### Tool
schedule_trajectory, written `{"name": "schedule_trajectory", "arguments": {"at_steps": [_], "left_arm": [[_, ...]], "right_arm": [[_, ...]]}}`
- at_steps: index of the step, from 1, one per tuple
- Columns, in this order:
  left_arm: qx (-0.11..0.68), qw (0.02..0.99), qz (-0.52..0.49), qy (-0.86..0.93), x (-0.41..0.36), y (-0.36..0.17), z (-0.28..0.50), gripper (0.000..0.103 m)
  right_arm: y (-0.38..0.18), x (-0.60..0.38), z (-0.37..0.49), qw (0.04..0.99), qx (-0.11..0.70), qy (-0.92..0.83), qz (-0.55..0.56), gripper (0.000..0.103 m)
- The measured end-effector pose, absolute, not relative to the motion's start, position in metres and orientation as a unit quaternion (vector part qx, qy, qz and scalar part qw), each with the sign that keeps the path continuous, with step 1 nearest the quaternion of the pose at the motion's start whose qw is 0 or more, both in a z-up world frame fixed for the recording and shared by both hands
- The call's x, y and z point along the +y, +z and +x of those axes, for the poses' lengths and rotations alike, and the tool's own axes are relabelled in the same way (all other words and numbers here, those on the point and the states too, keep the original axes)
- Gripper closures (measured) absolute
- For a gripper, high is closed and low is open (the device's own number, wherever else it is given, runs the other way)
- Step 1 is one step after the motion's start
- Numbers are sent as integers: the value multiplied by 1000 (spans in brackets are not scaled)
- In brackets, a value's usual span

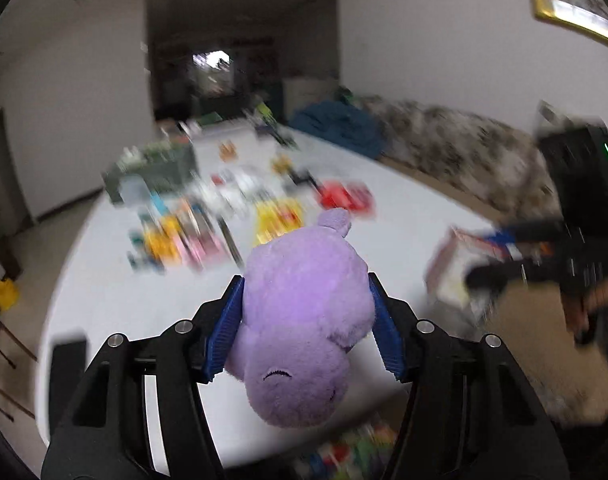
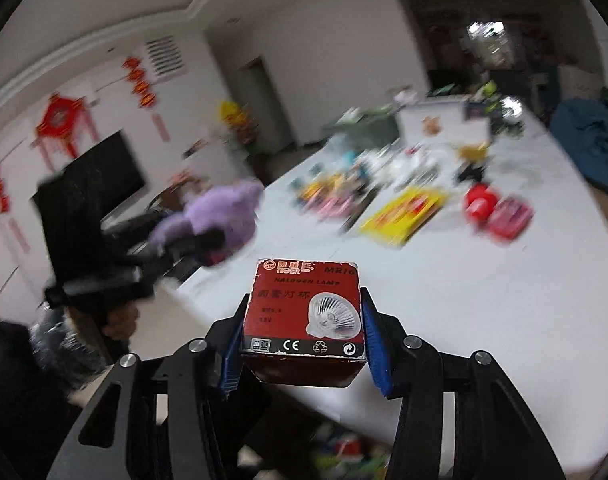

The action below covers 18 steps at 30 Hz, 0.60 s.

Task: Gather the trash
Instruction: 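Drop the purple plush and red box into the cardboard box, return to table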

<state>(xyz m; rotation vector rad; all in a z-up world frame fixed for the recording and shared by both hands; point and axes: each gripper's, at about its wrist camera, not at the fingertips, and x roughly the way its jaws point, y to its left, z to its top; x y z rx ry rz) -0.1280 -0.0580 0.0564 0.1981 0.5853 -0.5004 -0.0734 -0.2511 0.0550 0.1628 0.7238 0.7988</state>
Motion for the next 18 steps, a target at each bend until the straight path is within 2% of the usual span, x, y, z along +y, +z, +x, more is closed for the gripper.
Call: {"name": "schedule_trajectory", "arguments": {"at_steps": [4,9,10,13,14,16,18], "left_arm": [[336,892,118,-277,-51,10,-166,44],[417,840,178,-297,-50,-66,-178,40],[435,827,192,-301,-51,-85,-176,38],[487,793,229,-287,-52,-148,-163,28],[495,789,234,-279,-52,-158,-159,28],[517,783,233,-258,-48,-174,-149,28],[507,793,210,-267,-41,-157,-151,28]], "right_arm": [[24,-234,-109,825,400,397,45,53],[-61,-213,-117,773,501,389,25,53],[-81,-208,-114,768,516,379,16,50],[-134,-200,-103,753,555,353,11,33],[-149,-200,-99,747,569,343,15,34],[-145,-203,-101,751,563,346,19,36],[-112,-207,-106,764,527,372,19,35]]}}
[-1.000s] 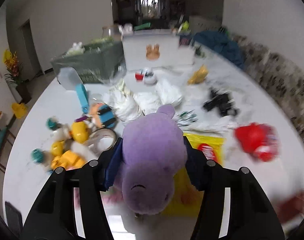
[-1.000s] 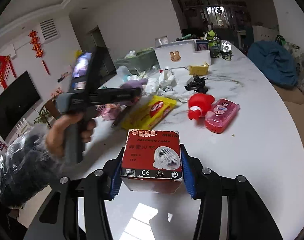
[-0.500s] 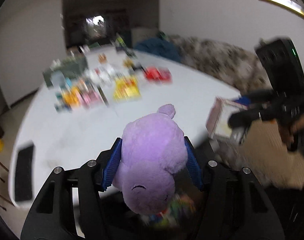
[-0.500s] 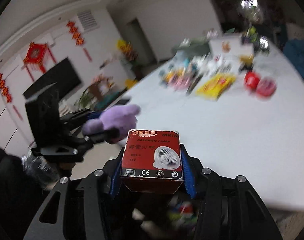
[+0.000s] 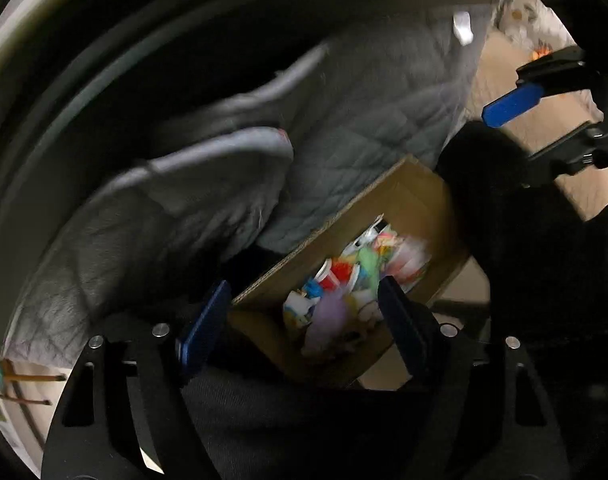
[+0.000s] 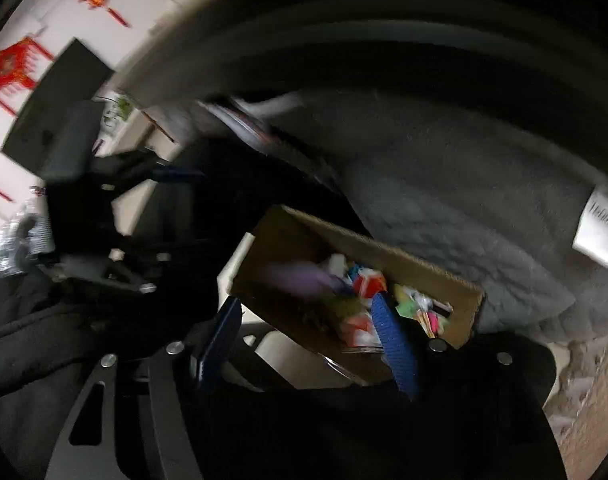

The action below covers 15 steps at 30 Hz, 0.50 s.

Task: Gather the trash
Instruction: 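Drop the purple plush and red box into the cardboard box, return to table, then grasp the pink toy phone with the left tool while the right grasps the yellow Nabati wafer bag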

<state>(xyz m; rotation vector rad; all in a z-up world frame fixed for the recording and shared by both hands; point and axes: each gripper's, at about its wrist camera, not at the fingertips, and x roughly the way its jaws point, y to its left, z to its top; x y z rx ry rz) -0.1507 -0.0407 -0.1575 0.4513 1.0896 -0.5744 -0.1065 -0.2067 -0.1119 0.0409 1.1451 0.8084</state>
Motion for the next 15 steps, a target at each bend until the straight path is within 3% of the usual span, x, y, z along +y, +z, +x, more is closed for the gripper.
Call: {"name": "schedule_trajectory", "arguments": {"at_steps": [3,8,15], "left_arm": [[466,817,176,-291,-31,-112,-156,28],[384,865,103,-307,-19,-35,-146,22],[298,926,42,-229,4,25,-101,16]], "right_arm": [[-50,-216,-97,803,457,382,25,25],[14,-217,-14,876,380,291,58,17],[13,-168,149,892,431,115,64,15]]}}
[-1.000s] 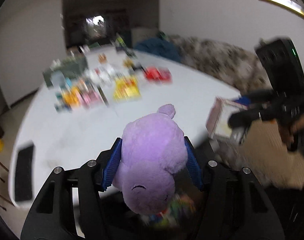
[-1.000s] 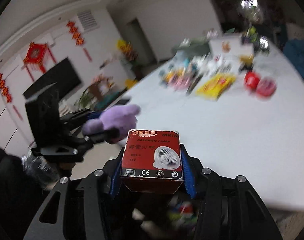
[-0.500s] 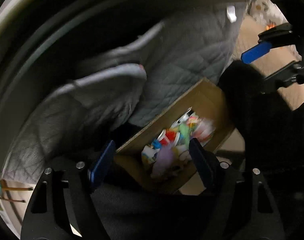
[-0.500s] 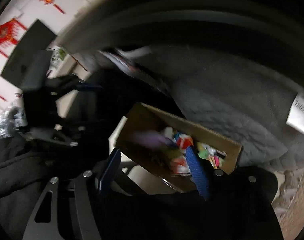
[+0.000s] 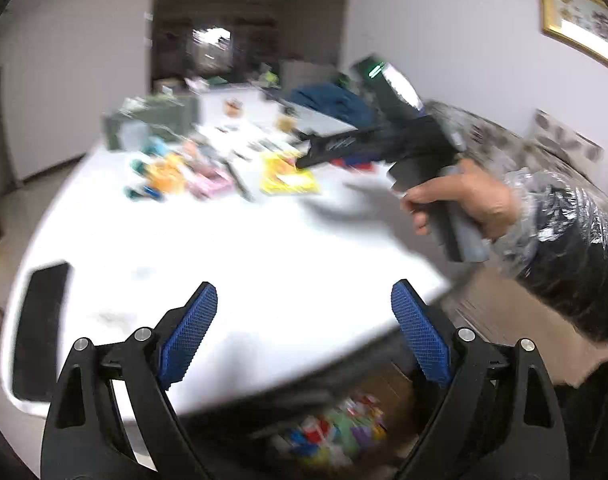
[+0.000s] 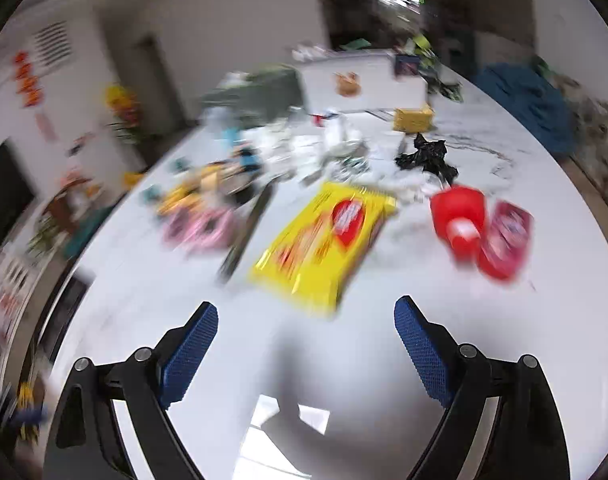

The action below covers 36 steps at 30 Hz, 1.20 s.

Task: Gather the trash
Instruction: 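Grasp the pink toy phone with the left tool while the right grasps the yellow Nabati wafer bag, then lower the pink toy phone and wafer bag into the cardboard box and release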

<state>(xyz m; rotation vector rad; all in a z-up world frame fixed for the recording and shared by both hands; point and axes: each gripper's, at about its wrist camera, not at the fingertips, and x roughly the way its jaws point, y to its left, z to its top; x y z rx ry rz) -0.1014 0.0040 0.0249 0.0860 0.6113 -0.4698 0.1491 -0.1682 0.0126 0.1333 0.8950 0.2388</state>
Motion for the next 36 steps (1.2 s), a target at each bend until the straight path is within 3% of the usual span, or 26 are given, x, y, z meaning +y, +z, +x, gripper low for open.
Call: {"name": "schedule_trajectory", "arguments": {"at_steps": [4,7,13,23,24,27,32,36], "left_arm": [[305,931,18,-198,15,31,-80,16],[310,932,12,-187,20,27,-68,16],[329,936,-2,-128,27,25,-18,16],[413,909,-58,-17,-13,-6,141,16],[422,904,-66,-14,-16,-12,152,18],[427,901,-80,-19,-19,-20,171,45],[424,902,-73,-42,-14,-12,158,47],[368,926,-47,-71,-7,18,108,47]], "right_arm": [[-12,-153,206,866,488,56,100,13],[-20,-133,212,874,486,19,16,9],[-25,-142,189,884,461,77,-21,23],[-16,-189,130,882,448,145,-20,26],[-15,-193,125,882,447,149,-18,26],[-15,-195,116,881,444,158,-24,26],[-13,-197,109,878,444,179,-6,26],[-7,-202,100,877,439,195,18,26]]}}
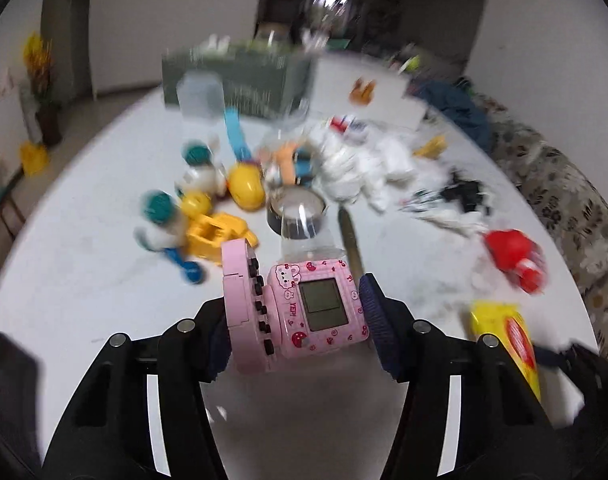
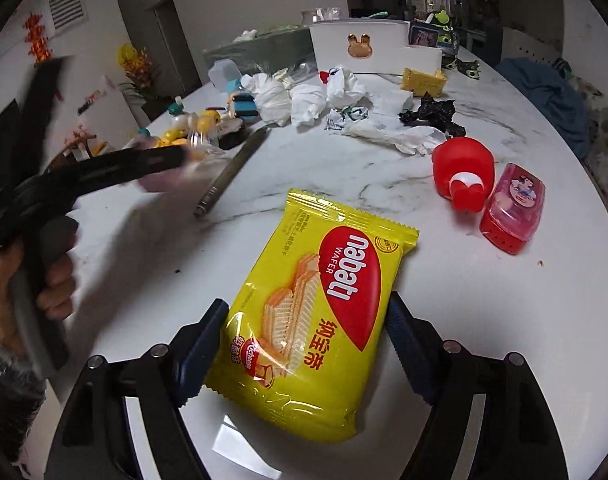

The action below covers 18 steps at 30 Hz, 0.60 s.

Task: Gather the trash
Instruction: 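Lower the pink toy phone and wafer bag into the cardboard box and release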

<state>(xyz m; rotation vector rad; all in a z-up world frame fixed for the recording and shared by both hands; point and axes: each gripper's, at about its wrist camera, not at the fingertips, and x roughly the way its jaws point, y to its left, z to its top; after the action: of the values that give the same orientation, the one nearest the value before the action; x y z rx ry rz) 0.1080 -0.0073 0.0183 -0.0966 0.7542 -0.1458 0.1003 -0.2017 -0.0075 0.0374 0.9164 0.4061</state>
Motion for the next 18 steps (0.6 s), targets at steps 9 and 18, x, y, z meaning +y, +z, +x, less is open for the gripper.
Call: {"name": "schedule_trajectory", "arguments": {"at_steps": [9,18], "left_arm": [[290,947,12,-138,4,68,-39,47],[355,908,69,-211,-5,25,-143,46]], "right_arm": [[39,-203,30,881,397,257,37,26],[55,-215,-101,828,433,355,32,26]]}}
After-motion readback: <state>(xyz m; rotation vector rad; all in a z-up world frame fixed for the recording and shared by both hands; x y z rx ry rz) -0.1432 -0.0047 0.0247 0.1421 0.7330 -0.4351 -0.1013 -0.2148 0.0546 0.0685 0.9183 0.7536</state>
